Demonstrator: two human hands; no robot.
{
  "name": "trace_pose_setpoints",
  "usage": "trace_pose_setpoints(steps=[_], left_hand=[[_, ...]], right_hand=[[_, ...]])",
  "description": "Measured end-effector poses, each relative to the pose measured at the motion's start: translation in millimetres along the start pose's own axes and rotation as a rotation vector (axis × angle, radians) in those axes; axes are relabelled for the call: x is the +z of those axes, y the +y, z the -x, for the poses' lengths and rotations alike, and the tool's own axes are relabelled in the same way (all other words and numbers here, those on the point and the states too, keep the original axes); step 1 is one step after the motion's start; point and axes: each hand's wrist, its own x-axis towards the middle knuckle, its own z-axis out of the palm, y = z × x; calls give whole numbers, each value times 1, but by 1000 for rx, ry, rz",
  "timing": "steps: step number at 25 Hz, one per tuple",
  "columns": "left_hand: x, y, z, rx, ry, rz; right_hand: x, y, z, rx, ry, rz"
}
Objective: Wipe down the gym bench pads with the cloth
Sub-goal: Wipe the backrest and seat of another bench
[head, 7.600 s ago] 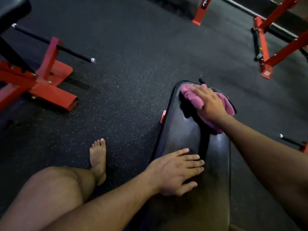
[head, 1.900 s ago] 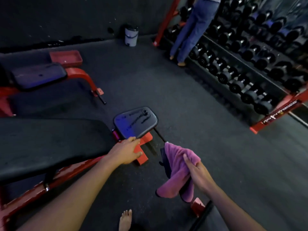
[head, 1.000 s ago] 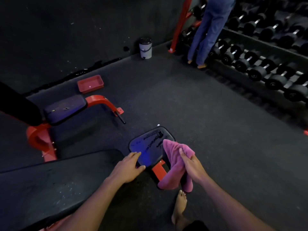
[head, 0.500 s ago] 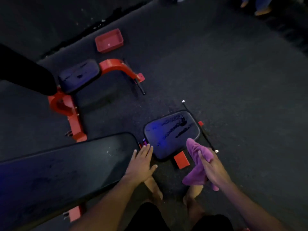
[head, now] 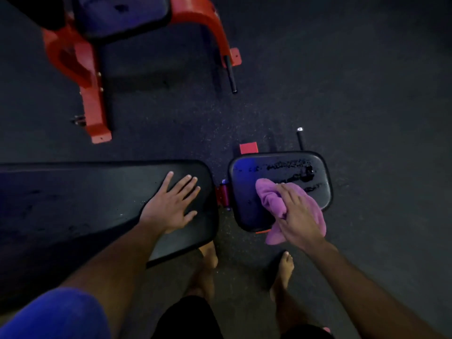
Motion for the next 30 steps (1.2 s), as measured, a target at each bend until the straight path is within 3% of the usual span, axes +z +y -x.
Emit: trace_pose_setpoints(steps=[6,9,11,17,22,25,27,30], left_hand=[[15,0,-5,0,149,-26],[19,0,-6,-1,168,-19],[20,1,-8,2,175,-33],[21,1,-7,-8,176,-77],[21,0,-10,12,176,-102],[19,1,-7,14,163,-76],[18,-1,-7,18,175,-75],[18,0,-6,23,173,-69]], right_hand=[[60,16,-50,-55,-214,505],[81,29,-56,-106,-215,648],[84,31,-59,-143,-169,624],[32,11,-140,-278,205,434],[77,-13,-176,-270,164,610],[109,12,-104,-539,3,594],[118,38,-57,-623,-96,644],[108,47,-76,-737,-150,779]])
